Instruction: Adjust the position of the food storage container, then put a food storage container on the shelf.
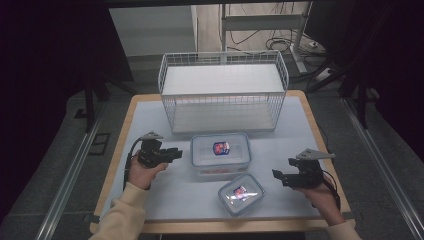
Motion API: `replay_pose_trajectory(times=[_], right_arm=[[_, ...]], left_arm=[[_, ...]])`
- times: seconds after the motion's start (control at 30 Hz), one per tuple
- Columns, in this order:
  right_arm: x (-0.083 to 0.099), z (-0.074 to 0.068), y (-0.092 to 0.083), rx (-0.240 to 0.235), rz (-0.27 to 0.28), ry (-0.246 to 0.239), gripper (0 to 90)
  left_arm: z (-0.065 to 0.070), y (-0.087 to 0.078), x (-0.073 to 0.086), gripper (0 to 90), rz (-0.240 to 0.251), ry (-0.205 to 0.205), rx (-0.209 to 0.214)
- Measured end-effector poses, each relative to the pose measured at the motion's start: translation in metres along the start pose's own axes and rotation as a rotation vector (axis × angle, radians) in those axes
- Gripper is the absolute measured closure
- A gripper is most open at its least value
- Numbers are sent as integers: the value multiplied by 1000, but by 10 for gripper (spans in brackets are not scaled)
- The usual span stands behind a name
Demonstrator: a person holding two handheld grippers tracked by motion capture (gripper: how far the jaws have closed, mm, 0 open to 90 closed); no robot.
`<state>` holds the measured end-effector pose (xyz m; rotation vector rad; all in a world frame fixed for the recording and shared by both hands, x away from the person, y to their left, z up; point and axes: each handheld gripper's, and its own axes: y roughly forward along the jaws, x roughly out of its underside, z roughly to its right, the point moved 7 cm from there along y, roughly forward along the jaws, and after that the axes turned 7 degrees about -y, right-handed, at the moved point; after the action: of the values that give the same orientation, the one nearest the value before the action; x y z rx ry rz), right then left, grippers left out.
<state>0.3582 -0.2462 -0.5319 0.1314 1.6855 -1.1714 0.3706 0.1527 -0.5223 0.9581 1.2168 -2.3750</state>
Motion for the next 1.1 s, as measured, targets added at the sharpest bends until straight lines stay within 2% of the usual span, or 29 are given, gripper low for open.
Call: replay_pose_trajectory(times=[0.07, 0.13, 0.2, 0.23, 0.33, 0.37, 0.5, 0.57, 0.83, 0.93, 0.97, 1.03, 1.1], right_arm=[[0, 0, 0, 4, 7, -16, 183], [-2, -1, 1, -15, 17, -8, 182], [-3, -1, 1, -17, 20, 3, 182], [-5, 0, 1, -23, 25, 2, 184], [-9, -2, 1, -50, 29, 42, 189], [-13, -4, 2, -73, 39, 53, 193], [-18, -9, 3, -102, 50, 54, 194], [-20, -12, 4, -113, 51, 57, 194], [-27, -20, 12, -150, 56, 70, 194], [-36, -24, 20, -168, 60, 69, 191], [-40, -26, 22, -174, 61, 65, 188], [-43, -27, 24, -181, 61, 61, 186], [-50, -33, 31, -207, 46, 58, 169]], left_arm=[[0, -2, -3, 421, 13, -23, 2], [-1, -3, -4, 299, 12, -43, 9], [-1, -4, -4, 231, 5, -49, 10], [0, -4, -4, 207, 1, -59, 24], [1, -4, -4, 166, -7, -89, 55], [1, -3, -4, 153, -11, -95, 63], [2, 2, -4, 136, -29, -119, 89], [4, 9, -3, 135, -39, -150, 127], [5, 29, 1, 141, -81, -191, 187], [5, 35, 0, 144, -92, -201, 217], [7, 40, -1, 143, -101, -215, 253], [7, 42, -1, 144, -105, -215, 253], [7, 46, -2, 147, -113, -206, 242]])
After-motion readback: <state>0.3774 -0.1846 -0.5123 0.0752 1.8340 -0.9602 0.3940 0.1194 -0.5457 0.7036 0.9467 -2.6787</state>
